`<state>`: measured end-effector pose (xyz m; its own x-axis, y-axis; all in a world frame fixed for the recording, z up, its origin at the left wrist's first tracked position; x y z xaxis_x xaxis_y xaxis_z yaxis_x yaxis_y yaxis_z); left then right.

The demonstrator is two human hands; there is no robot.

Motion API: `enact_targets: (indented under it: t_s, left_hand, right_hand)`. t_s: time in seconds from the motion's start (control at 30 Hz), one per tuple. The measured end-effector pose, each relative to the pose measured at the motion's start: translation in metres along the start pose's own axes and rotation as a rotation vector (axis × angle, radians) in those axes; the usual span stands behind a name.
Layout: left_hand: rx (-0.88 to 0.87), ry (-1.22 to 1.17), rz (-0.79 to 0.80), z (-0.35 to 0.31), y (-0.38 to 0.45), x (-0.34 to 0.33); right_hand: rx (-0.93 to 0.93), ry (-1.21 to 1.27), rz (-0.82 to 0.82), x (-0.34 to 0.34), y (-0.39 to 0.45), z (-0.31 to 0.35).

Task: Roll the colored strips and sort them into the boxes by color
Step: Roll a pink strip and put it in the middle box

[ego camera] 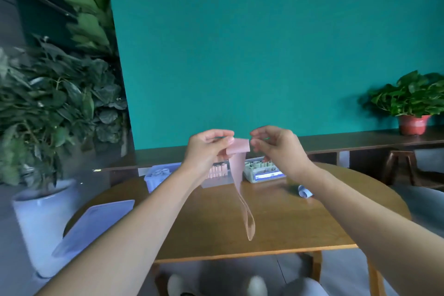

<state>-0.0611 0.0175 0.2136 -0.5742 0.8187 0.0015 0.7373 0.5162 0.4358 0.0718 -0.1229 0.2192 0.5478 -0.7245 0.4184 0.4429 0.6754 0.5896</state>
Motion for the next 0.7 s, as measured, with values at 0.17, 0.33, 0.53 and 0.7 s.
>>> enact_targets:
  t_s: [0.17,0.33,0.53,0.7]
  left_hand:
    - [-0.001,-0.018,-0.018,-0.009,-0.011,0.024]
    - [0.013,-0.072,0.016,-0.016,-0.024,0.035]
    - [-0.001,0.042,0.030,-0.023,-0.040,0.047]
    - [-0.037,0.271,0.060,-0.018,-0.033,0.054]
  right_hand:
    - [0.210,-0.093,0.207,-0.039,-0.009,0.028]
    - [0.296,-0.060,0.108,-0.057,-0.010,0.042]
    - [0.230,0.194,0.047,-0.063,-0.001,0.046]
    - [0.151,0.333,0.140,-0.071,0.012,0.035]
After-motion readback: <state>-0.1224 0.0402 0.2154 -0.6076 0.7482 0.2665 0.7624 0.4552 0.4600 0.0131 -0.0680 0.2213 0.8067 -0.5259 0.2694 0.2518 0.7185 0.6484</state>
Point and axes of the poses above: each hand's wrist, its own y-axis towards the middle knuckle, its own x-axis out of the back of the hand, z = x × y, the point moved 7 cm from there along y, towards the middle knuckle, and after that the axes turned 8 degrees about z, right-handed, at the moved point
